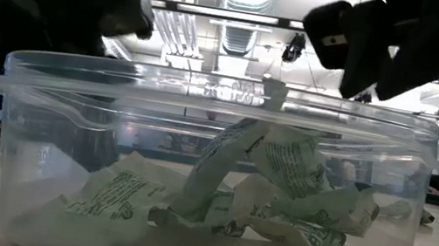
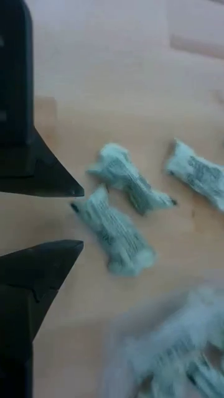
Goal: Pick and place Stevia / Truvia into bins
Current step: Put the stevia packet into the transparent container
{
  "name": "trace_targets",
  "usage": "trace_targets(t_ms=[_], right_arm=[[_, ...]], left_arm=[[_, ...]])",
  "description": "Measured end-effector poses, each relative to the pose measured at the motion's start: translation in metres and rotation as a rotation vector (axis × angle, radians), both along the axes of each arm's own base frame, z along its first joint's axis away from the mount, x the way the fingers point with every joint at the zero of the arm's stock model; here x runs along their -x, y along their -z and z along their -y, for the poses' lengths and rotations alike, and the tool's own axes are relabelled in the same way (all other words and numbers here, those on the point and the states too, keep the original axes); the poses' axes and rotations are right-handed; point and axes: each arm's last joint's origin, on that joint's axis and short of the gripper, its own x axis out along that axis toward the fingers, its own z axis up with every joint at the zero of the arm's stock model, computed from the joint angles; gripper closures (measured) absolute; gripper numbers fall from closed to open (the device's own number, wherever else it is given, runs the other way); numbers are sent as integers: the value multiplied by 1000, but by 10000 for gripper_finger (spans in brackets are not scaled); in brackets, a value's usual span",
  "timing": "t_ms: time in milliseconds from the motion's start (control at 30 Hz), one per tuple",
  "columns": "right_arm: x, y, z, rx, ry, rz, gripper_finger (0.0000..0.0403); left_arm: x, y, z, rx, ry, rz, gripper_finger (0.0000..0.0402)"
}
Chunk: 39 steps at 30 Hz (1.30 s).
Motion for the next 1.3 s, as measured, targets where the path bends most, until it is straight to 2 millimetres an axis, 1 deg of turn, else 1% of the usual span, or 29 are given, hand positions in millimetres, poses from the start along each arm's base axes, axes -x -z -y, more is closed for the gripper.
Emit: trace_targets(t_ms=[100,200,367,433,567,633,800,900,1100,1300], right_arm=[[7,-2,4,5,27,-20,306],[14,-6,7,-7,33,-4,312],[24,-5,13,3,54,-2,320],[28,-6,15,-5,65,7,323],[37,-6,20,-8,86,6,330],[42,-9,23,-13,105,23,333],[51,-13,28,-26,124,42,335],[55,-16,31,-28,144,62,335],[61,-18,34,-31,169,72,335],[64,-15,36,-14,186,37,339]], left_arm=[[-4,1,-1,-9,4,13,297],[-5,-1,-3,-3,-2,29,297],[-8,-5,-2,-5,23,75,297],[-11,-3,-1,-11,48,96,297],[-13,6,1,-16,87,75,297],[-14,10,1,-21,88,61,297],[-14,13,0,-22,87,48,300],[-13,12,-2,-24,86,40,319],[-10,11,-4,-33,64,0,391],[2,2,-13,-27,-57,-80,400]])
